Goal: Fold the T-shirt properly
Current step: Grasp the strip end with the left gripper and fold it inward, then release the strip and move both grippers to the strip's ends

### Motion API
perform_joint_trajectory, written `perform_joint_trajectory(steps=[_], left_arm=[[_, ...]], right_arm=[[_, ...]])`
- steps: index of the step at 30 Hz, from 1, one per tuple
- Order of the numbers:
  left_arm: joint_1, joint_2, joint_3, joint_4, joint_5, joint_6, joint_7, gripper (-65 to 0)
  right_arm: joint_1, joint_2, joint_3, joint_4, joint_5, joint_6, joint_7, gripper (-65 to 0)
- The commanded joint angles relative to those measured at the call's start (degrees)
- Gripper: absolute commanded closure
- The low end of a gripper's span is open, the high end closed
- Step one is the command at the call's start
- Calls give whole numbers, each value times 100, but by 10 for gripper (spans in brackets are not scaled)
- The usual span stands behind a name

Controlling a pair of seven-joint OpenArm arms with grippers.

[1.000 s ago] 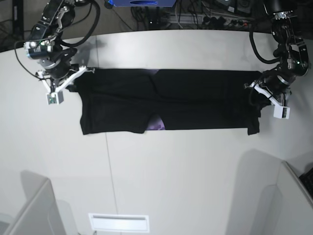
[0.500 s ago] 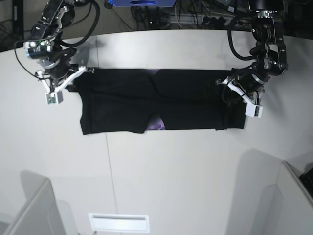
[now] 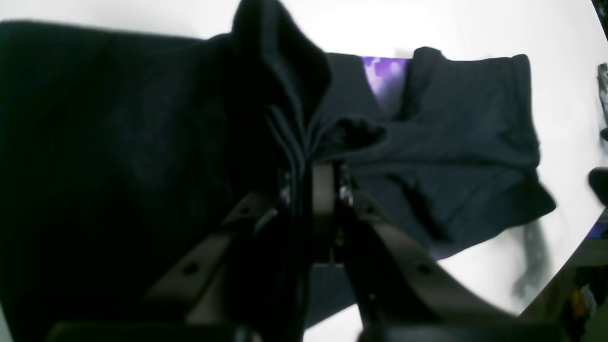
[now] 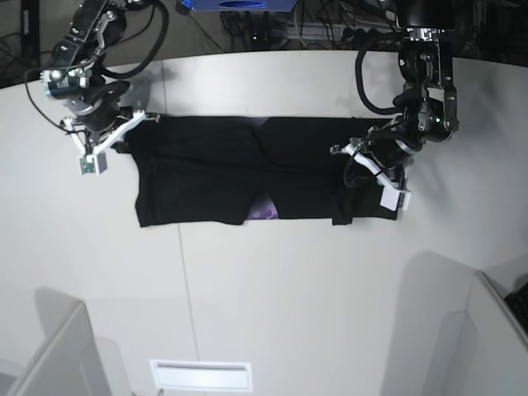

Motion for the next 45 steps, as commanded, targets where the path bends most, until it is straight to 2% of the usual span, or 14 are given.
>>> perform_joint_trajectory(steps=[1,6,29,30,34,39,42,45], left_arm=[[-124,33,-22,95,-98,-45,-31,0],[-238,182,31,86,-89,-36,21,0],[-326,200,40,-239,-98,-36,-5,0],[-326,200,40,-239,-98,-36,-5,-28],[-370,200,40,-239,-124,-36,-14,-217],[-564,420,339,-564,-106,-36,4,-411],[-704,437,858,-652,-133,-36,-14,-467],[-748,455,1200,-626,-142,-36,-31,-476]], right_arm=[[34,25,10,63,62,25,132,0],[34,25,10,28,62,25,132,0],[51,16,-25,28,62,25,132,0],[51,16,-25,28,62,25,132,0],[51,16,-7,28,62,25,141,0],[51,16,-7,28,62,25,141,0],[51,16,-16,28,62,25,141,0],[51,16,-7,28,62,25,141,0]])
